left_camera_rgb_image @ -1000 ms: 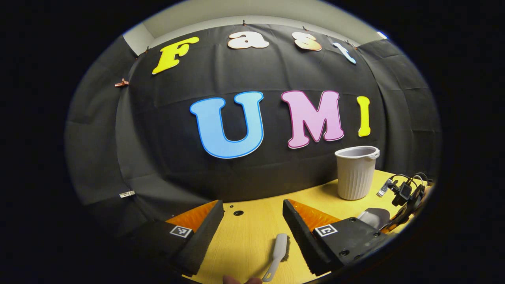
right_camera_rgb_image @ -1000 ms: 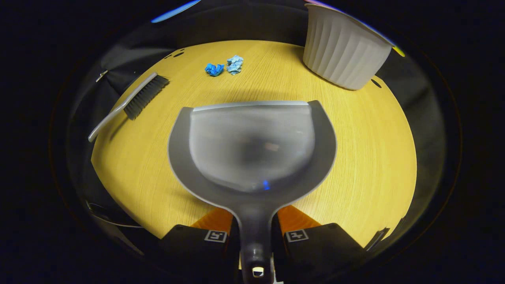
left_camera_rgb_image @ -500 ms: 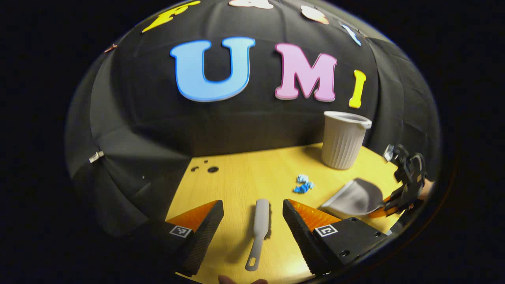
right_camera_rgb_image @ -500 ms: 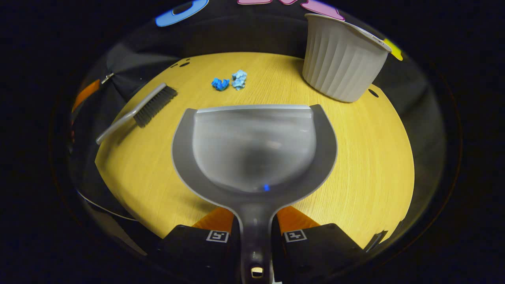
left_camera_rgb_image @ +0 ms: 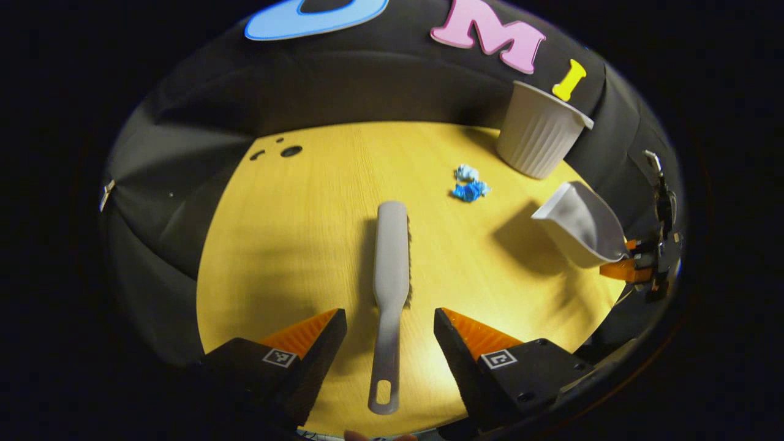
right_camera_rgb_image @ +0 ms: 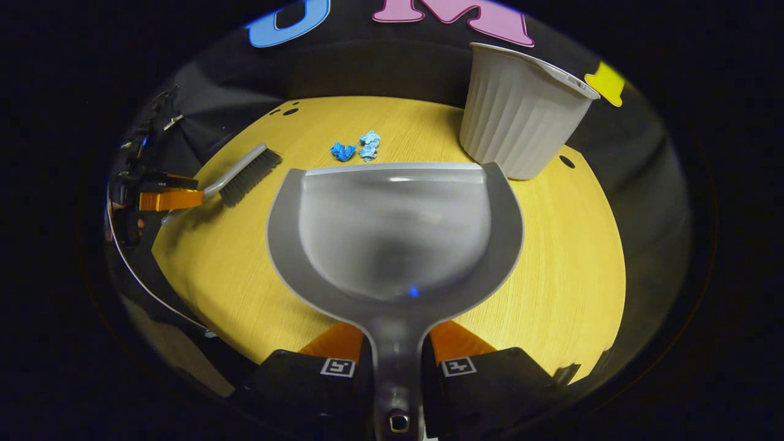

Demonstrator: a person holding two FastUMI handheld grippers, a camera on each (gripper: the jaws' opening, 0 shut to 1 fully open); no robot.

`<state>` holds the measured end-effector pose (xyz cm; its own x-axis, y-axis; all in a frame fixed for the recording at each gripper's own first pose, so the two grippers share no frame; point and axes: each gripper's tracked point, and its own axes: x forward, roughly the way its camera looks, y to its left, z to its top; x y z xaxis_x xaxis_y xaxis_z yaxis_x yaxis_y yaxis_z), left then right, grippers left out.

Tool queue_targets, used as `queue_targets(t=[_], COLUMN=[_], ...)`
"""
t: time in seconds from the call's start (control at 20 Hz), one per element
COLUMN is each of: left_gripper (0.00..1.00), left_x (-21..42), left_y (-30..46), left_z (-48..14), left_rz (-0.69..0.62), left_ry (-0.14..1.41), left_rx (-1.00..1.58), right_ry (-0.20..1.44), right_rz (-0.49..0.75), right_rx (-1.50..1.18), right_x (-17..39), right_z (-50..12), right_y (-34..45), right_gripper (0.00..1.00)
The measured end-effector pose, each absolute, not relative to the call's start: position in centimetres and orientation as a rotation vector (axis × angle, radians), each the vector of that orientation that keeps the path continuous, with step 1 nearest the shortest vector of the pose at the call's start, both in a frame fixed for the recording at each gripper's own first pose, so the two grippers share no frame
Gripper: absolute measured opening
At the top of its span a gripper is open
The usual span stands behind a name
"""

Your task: Pick up the small broom and dustpan from the desktop, sweep the trash into the dustpan with the broom, and then empty the trash into the garbage bin.

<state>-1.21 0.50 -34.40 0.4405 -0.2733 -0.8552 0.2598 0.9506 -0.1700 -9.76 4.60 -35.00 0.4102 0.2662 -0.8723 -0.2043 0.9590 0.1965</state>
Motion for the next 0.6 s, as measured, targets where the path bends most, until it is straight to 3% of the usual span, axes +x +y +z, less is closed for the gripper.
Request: queue_targets(t=[0.15, 0.2, 0.25, 0.35, 0.6], left_gripper=[0.92, 0.87, 0.92, 0.9, 0.75], left_x=[-1.4, -1.3, -1.2, -1.2, -0.6], left_y=[-0.3, -0.3, -0.3, -0.4, 0.2], left_z=[-37.0, -37.6, -38.1, -38.6, -39.7], left_rz=[-0.337, -0.333, -0.328, -0.325, -0.301], left_ry=[1.163, 1.182, 1.204, 1.223, 1.247], left_rx=[-0.03, -0.025, -0.014, -0.003, 0.058], right_ry=[1.114, 1.119, 1.121, 1.129, 1.149], right_rz=[0.301, 0.303, 0.307, 0.311, 0.325], right_rx=[0.047, 0.046, 0.045, 0.036, 0.037], right_x=[-10.1, -10.3, -10.3, -10.5, -10.8], right_z=[-35.1, -35.2, -35.2, -35.2, -35.1], right_y=[4.5, 4.6, 4.6, 4.5, 4.5], right_gripper=[0.36, 0.36, 0.36, 0.36, 0.36])
